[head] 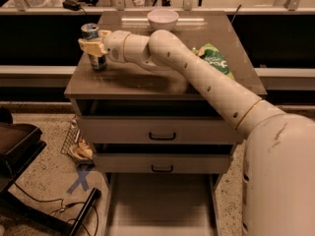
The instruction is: Place redbull can into bottom drawer
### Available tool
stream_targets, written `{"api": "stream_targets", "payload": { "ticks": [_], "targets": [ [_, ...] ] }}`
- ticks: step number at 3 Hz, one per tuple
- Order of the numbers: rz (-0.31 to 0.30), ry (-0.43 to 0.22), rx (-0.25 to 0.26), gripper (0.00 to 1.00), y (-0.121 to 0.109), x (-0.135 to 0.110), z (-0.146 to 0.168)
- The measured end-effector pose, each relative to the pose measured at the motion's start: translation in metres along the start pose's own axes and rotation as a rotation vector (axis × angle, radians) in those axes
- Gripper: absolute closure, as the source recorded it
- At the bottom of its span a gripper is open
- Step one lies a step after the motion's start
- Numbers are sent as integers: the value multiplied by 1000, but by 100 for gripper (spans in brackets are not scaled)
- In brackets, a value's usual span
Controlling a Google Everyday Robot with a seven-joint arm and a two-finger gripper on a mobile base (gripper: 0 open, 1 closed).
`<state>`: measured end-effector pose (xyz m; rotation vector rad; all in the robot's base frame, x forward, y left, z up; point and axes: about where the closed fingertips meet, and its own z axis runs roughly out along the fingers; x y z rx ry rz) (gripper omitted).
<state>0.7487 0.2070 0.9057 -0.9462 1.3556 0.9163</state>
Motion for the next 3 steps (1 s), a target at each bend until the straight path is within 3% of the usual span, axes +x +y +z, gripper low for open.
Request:
{"api": "stream_targets", "payload": {
  "ticks": [1,2,3],
  "targets": [
    [-3,-6,6,100,9,-9,-11],
    [-12,-37,32,100,52,-38,-57],
    [18,-55,-98,100,153,-33,-104]
  ]
}}
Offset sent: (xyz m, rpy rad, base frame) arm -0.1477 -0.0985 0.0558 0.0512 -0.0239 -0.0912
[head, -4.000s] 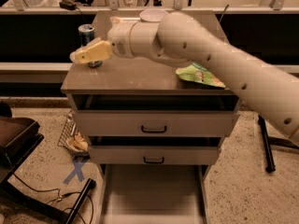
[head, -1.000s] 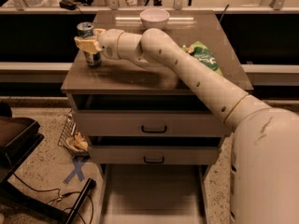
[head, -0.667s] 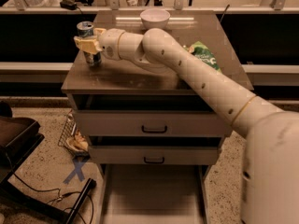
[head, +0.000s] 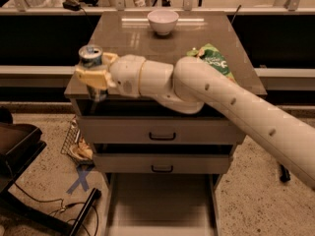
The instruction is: Place redbull can into bottom drawer
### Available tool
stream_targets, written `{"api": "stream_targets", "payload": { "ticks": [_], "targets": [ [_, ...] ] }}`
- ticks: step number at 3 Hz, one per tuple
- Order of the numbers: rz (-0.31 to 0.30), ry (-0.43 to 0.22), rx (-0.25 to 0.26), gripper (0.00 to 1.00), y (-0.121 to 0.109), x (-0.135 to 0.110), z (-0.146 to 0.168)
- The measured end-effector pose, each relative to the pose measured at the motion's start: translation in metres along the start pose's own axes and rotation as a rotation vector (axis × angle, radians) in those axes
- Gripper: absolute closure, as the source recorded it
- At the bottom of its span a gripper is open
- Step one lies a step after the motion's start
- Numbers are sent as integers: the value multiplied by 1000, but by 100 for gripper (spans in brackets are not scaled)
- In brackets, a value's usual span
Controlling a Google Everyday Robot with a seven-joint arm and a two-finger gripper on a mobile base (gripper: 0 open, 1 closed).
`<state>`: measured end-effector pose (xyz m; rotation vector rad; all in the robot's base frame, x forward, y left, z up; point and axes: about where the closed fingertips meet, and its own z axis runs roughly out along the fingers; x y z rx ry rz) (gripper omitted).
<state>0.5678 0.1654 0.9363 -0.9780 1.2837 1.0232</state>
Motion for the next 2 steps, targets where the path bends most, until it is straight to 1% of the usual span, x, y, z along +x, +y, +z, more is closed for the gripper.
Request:
{"api": "stream_targets", "payload": {
  "ticks": [1,2],
  "targets": [
    [62,6,-104,100,71,23,-42],
    [159,18,-92,100,106,69,-98]
  ]
}}
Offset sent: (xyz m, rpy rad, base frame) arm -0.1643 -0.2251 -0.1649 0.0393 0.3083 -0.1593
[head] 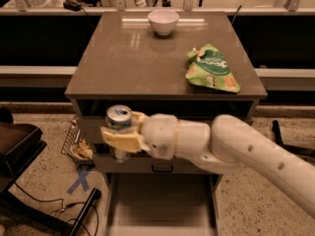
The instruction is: Place redbull can into bottom drawer
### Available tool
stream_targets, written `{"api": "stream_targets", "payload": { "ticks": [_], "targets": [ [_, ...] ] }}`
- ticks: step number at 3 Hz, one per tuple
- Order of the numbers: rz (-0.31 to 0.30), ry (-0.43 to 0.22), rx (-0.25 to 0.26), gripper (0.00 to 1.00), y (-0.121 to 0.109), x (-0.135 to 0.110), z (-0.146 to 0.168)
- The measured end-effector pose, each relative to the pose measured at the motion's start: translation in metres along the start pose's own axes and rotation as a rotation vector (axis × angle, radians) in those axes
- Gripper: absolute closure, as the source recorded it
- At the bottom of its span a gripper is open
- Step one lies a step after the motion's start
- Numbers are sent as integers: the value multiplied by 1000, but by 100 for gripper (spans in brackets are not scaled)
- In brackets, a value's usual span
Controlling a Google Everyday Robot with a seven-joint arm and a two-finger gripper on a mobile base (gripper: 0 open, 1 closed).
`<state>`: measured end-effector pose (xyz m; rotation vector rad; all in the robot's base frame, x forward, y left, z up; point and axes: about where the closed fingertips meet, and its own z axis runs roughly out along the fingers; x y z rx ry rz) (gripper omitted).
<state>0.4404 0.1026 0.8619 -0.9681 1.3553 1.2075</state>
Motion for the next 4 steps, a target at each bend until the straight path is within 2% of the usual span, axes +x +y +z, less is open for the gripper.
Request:
{"api": "stream_targets", "payload": {
  "ticks": [1,2,3,4],
  "targets": [
    [70,89,95,100,-6,43,-57],
    [145,271,242,100,-37,98,-103],
    [181,307,302,100,-51,117,-130],
    [180,301,299,100,-51,117,-128]
  ]
}}
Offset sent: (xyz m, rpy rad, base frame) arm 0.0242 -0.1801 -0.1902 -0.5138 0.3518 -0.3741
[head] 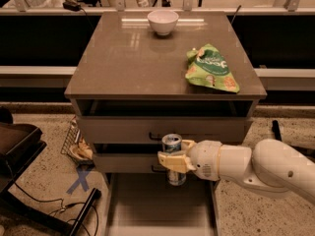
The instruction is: Place redbull can into bottom drawer
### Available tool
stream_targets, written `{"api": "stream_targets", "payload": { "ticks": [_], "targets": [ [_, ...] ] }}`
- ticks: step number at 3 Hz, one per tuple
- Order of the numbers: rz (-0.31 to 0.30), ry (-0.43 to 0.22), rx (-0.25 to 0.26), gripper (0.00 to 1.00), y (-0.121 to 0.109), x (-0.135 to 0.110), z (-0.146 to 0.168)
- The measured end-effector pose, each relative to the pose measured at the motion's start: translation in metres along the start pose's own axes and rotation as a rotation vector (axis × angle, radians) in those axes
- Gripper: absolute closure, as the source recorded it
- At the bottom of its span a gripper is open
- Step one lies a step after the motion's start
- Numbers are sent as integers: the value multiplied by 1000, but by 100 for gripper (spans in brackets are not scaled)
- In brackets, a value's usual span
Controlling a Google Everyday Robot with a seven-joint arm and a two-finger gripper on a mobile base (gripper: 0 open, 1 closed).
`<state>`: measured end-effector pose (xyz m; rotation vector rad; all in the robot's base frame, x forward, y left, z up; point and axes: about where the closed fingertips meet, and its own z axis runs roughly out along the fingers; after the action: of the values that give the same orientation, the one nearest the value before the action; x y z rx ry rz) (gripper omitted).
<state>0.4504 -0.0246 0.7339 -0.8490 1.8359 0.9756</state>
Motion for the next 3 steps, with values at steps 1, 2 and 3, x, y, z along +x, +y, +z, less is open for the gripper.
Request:
{"api": "stream_targets", "payload": {
  "ticks": [1,2,3],
  "targets": [
    [62,-123,14,100,-6,33,23],
    [-44,-223,-31,100,2,59,33],
    [-138,-283,-137,100,-6,115,48]
  ]
}}
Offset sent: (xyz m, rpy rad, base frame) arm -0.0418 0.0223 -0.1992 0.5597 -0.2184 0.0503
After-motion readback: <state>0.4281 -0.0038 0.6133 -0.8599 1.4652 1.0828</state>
